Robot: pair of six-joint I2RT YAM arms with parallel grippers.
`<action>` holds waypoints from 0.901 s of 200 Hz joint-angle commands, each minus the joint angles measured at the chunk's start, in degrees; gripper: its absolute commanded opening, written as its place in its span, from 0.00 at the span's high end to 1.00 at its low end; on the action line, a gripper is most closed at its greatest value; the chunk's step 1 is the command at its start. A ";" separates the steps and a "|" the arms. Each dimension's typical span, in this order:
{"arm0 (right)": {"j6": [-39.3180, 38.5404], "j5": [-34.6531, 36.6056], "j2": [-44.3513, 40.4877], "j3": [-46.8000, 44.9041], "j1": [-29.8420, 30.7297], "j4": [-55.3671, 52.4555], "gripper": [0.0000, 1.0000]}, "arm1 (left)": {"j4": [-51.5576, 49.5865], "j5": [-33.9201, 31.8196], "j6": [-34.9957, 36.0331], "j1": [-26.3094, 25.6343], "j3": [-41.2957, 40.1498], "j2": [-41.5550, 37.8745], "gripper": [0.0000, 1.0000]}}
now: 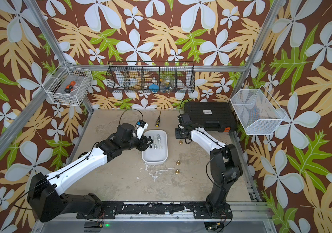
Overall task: Put the chess pieces into the storage box
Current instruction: Place the chess piece in the storage box, then pick up the chess piece at the center of the board.
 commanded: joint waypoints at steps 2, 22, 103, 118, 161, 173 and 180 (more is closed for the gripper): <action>0.15 -0.77 1.35 0.62 -0.12 1.78 0.53 | 0.06 -0.95 1.16 0.02 0.46 0.06 0.39; 0.80 -1.41 2.64 1.48 -0.17 1.80 0.52 | -0.46 -3.04 2.82 0.10 0.72 0.54 0.34; 3.06 -4.27 3.08 -0.22 -0.17 1.22 0.52 | 0.17 0.75 -1.72 8.22 2.57 6.18 0.34; 3.73 -4.62 4.42 1.91 -0.22 -0.01 0.54 | 0.02 2.32 -3.67 12.59 2.61 7.37 0.35; 4.78 -4.70 8.19 7.17 -0.26 -1.88 0.58 | -2.12 1.95 -1.61 18.61 4.15 9.81 0.40; 5.30 -4.24 8.74 7.11 -0.26 -1.49 0.59 | -2.18 2.19 -1.65 19.28 3.51 10.57 0.42; 5.70 -3.77 8.79 6.82 -0.28 -1.05 0.59 | -2.25 2.21 -1.79 19.41 3.14 10.96 0.44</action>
